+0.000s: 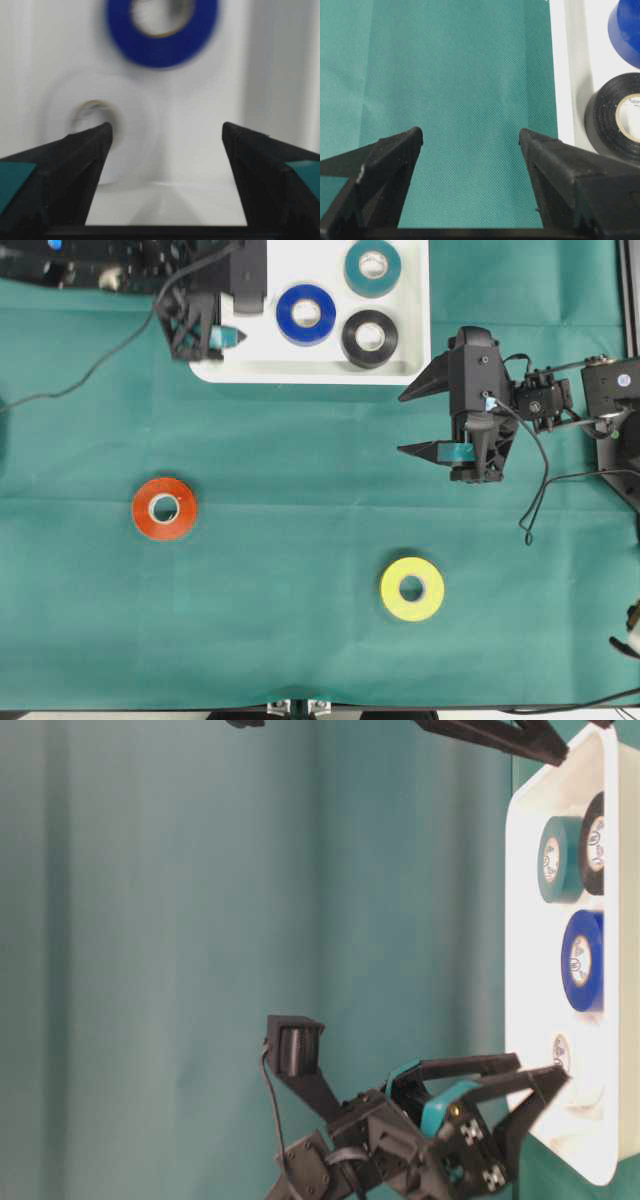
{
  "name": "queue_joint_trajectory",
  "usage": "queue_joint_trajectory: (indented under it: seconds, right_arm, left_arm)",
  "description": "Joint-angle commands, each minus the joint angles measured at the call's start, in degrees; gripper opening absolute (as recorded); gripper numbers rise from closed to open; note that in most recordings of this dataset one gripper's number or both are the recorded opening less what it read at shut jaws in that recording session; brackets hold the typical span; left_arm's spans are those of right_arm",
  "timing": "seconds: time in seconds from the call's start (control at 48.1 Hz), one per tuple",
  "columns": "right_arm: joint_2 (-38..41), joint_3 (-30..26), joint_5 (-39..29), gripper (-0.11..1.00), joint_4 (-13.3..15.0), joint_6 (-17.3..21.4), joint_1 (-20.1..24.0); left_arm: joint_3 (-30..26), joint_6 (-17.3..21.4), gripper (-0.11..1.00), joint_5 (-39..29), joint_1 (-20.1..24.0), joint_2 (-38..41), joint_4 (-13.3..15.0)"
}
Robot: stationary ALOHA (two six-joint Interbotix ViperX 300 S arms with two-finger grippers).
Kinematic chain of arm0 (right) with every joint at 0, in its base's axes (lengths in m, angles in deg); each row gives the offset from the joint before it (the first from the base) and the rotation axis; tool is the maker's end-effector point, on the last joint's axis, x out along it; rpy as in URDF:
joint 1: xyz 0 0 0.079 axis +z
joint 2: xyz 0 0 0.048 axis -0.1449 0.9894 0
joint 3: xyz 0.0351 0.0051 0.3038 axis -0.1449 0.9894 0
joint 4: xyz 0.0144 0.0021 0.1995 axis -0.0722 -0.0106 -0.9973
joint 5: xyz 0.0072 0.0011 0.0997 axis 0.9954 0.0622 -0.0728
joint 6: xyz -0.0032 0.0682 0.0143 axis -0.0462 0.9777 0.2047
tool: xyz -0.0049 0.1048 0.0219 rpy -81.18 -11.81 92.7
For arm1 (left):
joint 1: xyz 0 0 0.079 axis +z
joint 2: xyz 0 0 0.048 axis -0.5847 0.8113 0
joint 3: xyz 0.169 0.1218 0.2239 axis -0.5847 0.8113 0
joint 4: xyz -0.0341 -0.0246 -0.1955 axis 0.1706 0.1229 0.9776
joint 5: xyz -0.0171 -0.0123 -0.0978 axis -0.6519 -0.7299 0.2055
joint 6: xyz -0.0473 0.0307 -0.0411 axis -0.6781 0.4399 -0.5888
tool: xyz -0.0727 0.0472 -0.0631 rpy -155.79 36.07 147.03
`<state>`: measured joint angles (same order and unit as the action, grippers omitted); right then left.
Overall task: Put the tape alternately from left to right into the white case.
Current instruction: 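Withdraw the left gripper back above the red roll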
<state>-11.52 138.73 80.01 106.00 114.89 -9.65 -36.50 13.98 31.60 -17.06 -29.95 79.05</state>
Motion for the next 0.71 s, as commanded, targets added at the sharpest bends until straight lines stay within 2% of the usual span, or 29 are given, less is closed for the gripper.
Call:
queue_joint_trajectory:
  seconds: [0.0, 0.187, 0.686]
  right_arm:
    - [-0.70, -0.44, 0.62, 0.84, 0.00, 0.00, 0.09]
    - [-0.62, -0.44, 0.62, 0.84, 0.00, 0.00, 0.09]
    - [-0.70, -0.44, 0.53, 0.84, 0.00, 0.09, 0.09]
  left_arm:
    - [0.35, -0.70, 0.81, 0.18, -2.64, -2.99, 0.26]
    - [2.55, -3.78, 0.81, 0.26, -7.65, -5.36, 0.26]
    - [5.80, -16.96, 0.81, 0.26, -19.16, -6.94, 0.26]
